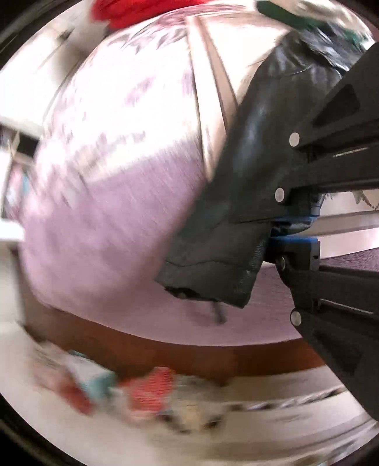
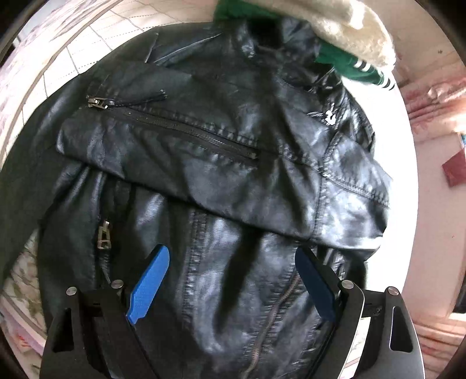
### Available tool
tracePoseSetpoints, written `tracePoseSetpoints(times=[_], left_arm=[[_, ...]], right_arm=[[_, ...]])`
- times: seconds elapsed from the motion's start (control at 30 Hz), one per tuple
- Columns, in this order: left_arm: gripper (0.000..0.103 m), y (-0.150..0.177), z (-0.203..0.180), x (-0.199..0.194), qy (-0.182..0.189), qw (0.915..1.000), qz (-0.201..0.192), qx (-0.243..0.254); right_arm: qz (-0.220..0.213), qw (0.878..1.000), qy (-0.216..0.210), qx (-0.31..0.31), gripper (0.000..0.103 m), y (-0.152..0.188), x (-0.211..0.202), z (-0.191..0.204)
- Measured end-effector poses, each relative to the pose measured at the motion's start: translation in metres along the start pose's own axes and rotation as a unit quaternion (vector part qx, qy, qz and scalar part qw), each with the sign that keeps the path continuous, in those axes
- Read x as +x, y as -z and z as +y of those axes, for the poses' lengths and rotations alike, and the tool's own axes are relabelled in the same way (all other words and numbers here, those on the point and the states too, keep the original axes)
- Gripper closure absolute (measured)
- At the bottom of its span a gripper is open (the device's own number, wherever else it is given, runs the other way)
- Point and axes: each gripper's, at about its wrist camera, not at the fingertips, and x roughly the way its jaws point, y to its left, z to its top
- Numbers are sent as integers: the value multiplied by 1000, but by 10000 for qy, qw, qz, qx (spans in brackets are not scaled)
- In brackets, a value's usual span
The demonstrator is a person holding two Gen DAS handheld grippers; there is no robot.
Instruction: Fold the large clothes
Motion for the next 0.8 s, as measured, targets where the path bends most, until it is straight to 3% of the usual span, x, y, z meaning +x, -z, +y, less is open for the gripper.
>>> tracePoseSetpoints(times=[0.1,0.2,0.33,0.4,0.5,0.6,0.63,0.8], left_arm=[[99,-6,-42,-39,13,9951,-535,831],[100,-5,-93,-68,180,9834,-914,1556],[100,16,-176,-110,692,9573,-1291,2491],[100,42,-220,-127,986,9382,-1380,3017],[101,96,-285,-143,1501,9060,-1100,3801],[101,172,-340,-157,1882,8661,-789,4564],[101,204,-359,-161,1975,8461,-714,4899],[101,315,-400,-160,2218,7845,-240,5786]], right_arm=[[-292,9989,348,-122,13,-5,-1,-26],[-343,9991,214,90,13,-2,-4,-50],[-160,9973,-159,693,13,22,0,-88],[-96,9947,-222,995,13,35,4,-115],[12,9889,-212,1468,13,77,9,-153],[149,9821,-160,1871,13,111,18,-193],[204,9784,-112,2052,13,133,24,-210],[493,9632,33,2641,13,210,53,-261]])
